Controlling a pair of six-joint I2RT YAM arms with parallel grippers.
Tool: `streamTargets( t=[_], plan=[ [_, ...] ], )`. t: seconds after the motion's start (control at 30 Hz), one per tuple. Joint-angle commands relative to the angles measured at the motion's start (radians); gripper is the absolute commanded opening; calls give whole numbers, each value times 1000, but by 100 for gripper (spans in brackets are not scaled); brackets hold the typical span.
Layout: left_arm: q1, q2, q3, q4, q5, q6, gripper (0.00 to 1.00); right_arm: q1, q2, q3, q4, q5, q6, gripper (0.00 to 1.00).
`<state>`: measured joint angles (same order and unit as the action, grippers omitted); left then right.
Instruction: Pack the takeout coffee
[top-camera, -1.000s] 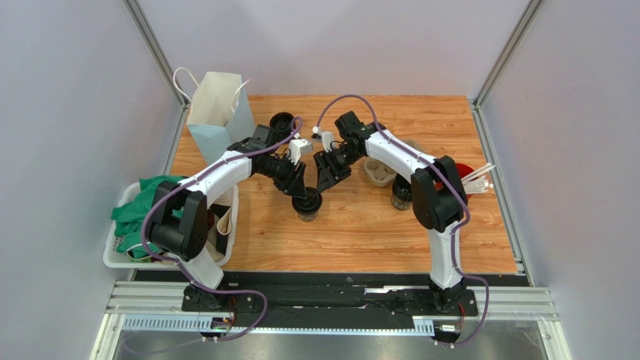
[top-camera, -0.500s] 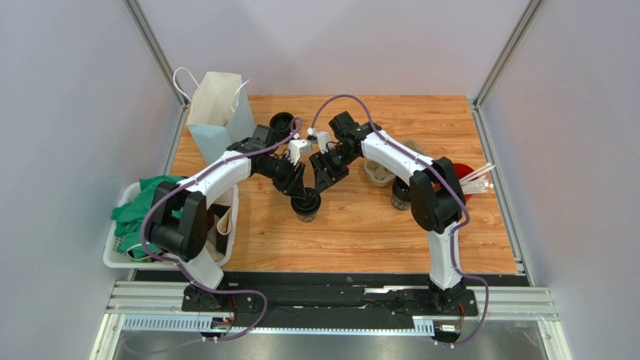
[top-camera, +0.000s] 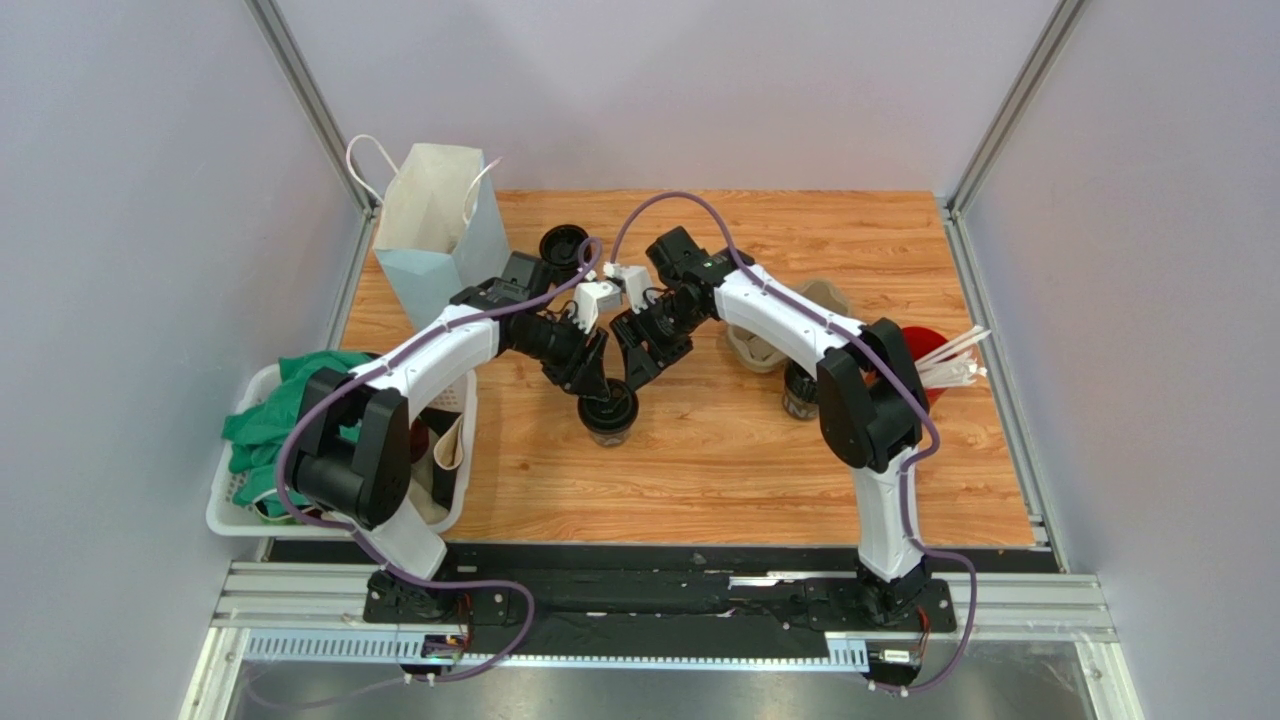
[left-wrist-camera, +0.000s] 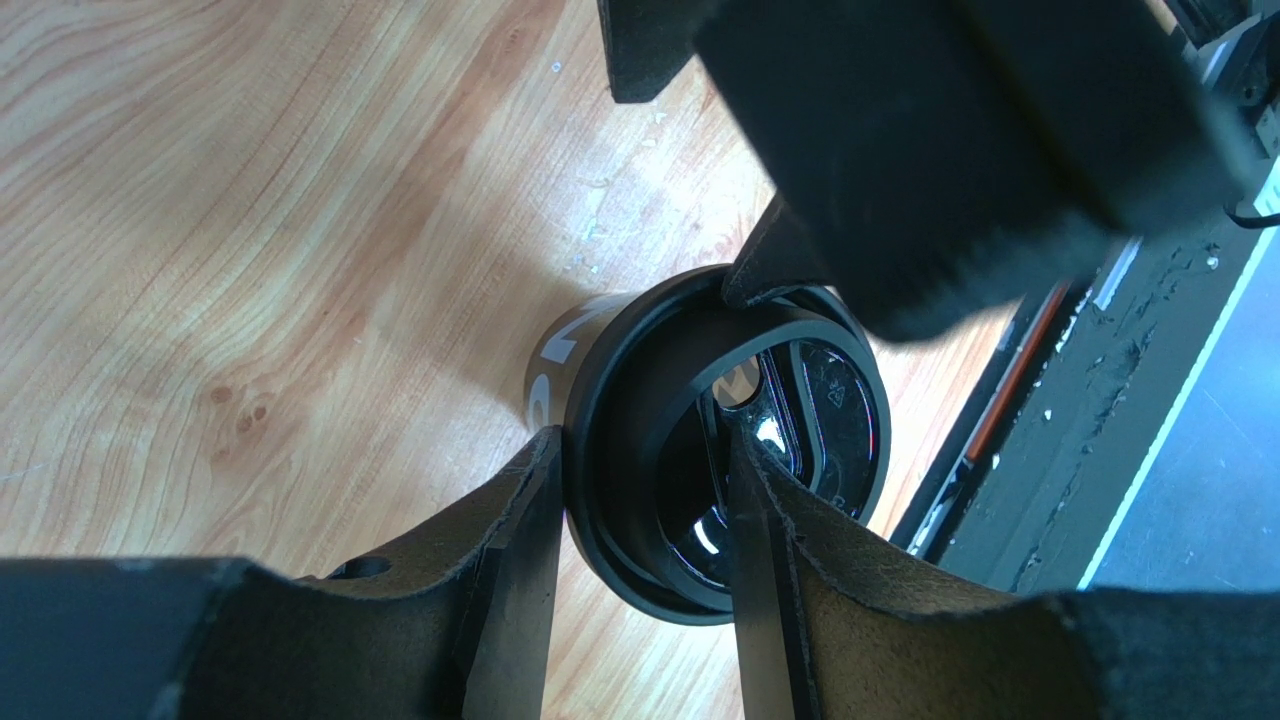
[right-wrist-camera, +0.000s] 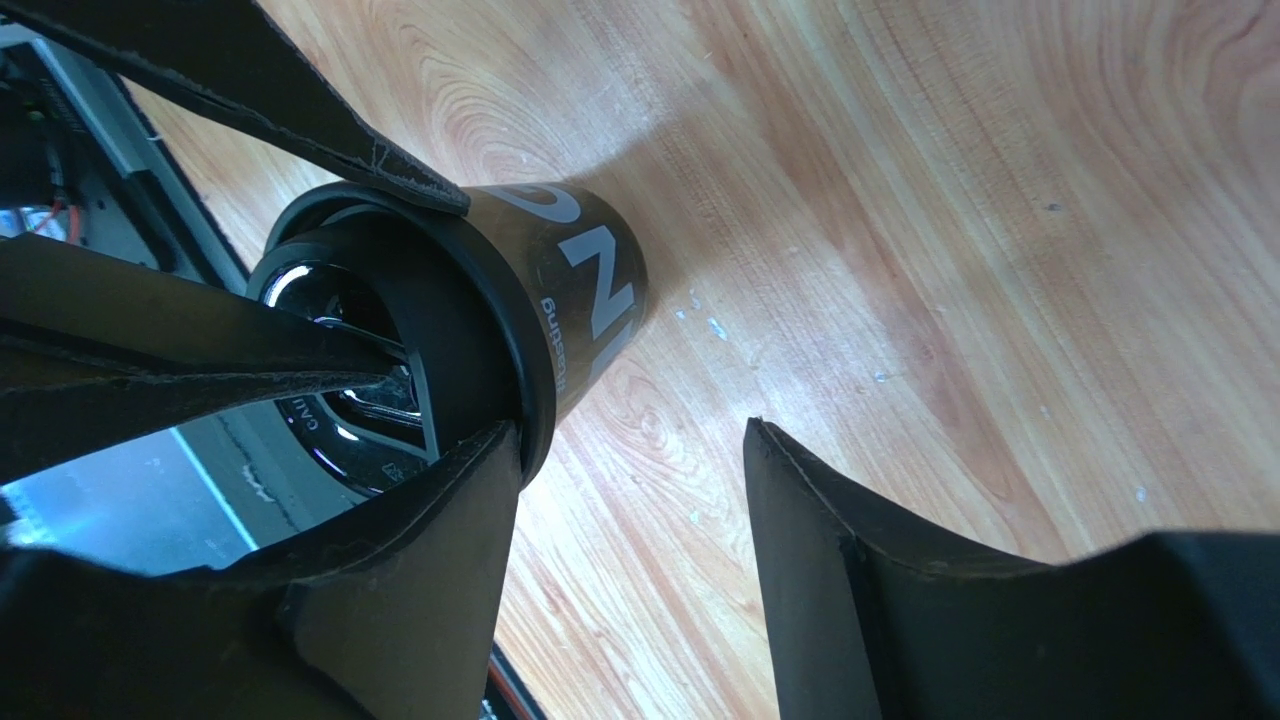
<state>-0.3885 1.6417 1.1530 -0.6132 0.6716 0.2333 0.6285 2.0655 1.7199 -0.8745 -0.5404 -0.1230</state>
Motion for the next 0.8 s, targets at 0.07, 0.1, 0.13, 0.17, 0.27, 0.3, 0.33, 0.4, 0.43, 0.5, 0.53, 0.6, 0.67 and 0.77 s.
streamTargets(
  t=[0.07, 0.1, 0.13, 0.17, 0.27, 0.3, 0.33, 0.4, 0.43, 0.5, 0.53, 0.6, 0.67, 0.77],
  plan=[
    [0, 61, -16, -17, -199, 97, 46, 8, -31, 35, -46, 91, -75, 61],
    [0, 60, -10, -20, -184, 92, 48, 2, -39, 55, -50, 89, -73, 62],
    [0, 56, -3, -25, -176, 87, 49, -10, -48, 64, -57, 88, -75, 62],
    [0, 53, 13, -25, -170, 84, 50, -13, -62, 72, -67, 86, -79, 62],
    [2, 40, 43, -30, -145, 75, 56, -26, -88, 79, -72, 86, -87, 62],
    [2, 35, 50, -33, -136, 74, 59, -27, -105, 79, -70, 86, -90, 62],
    [2, 27, 66, -37, -133, 70, 61, -27, -111, 79, -73, 82, -92, 62],
    [2, 24, 82, -46, -124, 70, 64, -29, -128, 79, -73, 74, -98, 62],
    [2, 20, 86, -52, -121, 69, 64, -29, -131, 81, -73, 71, -96, 62],
    [4, 10, 102, -59, -116, 69, 68, -30, -145, 87, -72, 62, -98, 62],
    [4, 9, 111, -65, -116, 66, 69, -29, -150, 89, -66, 57, -98, 62],
    [8, -6, 120, -69, -101, 57, 72, -27, -156, 95, -61, 53, -87, 62],
    [22, -19, 142, -69, -61, 44, 75, -29, -163, 90, -49, 49, -76, 62],
    [34, -46, 186, -74, -12, 23, 80, -30, -174, 80, -38, 59, -73, 61]
  ],
)
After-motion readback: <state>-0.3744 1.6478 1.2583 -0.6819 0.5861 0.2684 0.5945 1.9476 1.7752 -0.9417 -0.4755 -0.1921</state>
